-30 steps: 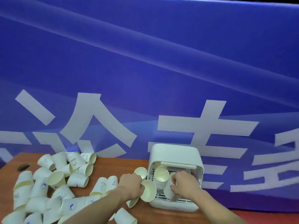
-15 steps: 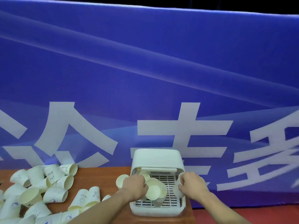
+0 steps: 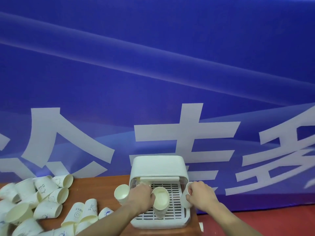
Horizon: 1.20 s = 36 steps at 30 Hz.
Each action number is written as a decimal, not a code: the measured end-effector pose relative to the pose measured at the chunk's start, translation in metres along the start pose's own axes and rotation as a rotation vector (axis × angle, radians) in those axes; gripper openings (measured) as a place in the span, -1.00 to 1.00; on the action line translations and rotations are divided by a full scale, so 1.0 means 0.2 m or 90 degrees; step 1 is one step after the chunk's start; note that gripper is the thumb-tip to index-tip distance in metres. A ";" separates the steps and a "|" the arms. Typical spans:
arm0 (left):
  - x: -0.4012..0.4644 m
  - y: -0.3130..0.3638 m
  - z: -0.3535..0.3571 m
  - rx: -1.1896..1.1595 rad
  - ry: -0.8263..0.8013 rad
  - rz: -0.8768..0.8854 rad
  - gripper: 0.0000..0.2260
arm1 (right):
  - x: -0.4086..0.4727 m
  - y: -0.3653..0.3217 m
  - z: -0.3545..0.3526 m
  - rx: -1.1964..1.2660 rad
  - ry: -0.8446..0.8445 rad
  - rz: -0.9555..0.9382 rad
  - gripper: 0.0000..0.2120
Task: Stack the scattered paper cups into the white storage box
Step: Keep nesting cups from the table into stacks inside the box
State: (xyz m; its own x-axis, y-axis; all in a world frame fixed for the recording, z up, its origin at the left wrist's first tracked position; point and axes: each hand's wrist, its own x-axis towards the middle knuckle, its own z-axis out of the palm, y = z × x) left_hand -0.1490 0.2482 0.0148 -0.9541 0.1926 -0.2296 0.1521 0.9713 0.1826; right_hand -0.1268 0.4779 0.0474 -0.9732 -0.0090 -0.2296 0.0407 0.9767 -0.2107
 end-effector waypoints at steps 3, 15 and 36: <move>0.02 0.01 0.01 -0.003 -0.026 -0.009 -0.73 | 0.02 0.02 0.01 0.002 -0.006 -0.001 -0.69; 0.17 0.06 0.12 0.026 -0.069 -0.002 -0.67 | 0.13 0.10 0.10 0.024 -0.033 0.015 -0.76; 0.09 0.02 0.02 -0.014 -0.031 -0.003 -0.72 | 0.06 -0.10 0.06 0.019 0.021 -0.091 -0.90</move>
State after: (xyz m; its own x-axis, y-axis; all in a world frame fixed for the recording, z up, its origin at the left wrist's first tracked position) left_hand -0.1638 0.2551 0.0080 -0.9409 0.1956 -0.2764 0.1421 0.9690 0.2020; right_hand -0.1364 0.4562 0.0370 -0.9763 -0.1407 -0.1643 -0.0933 0.9592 -0.2668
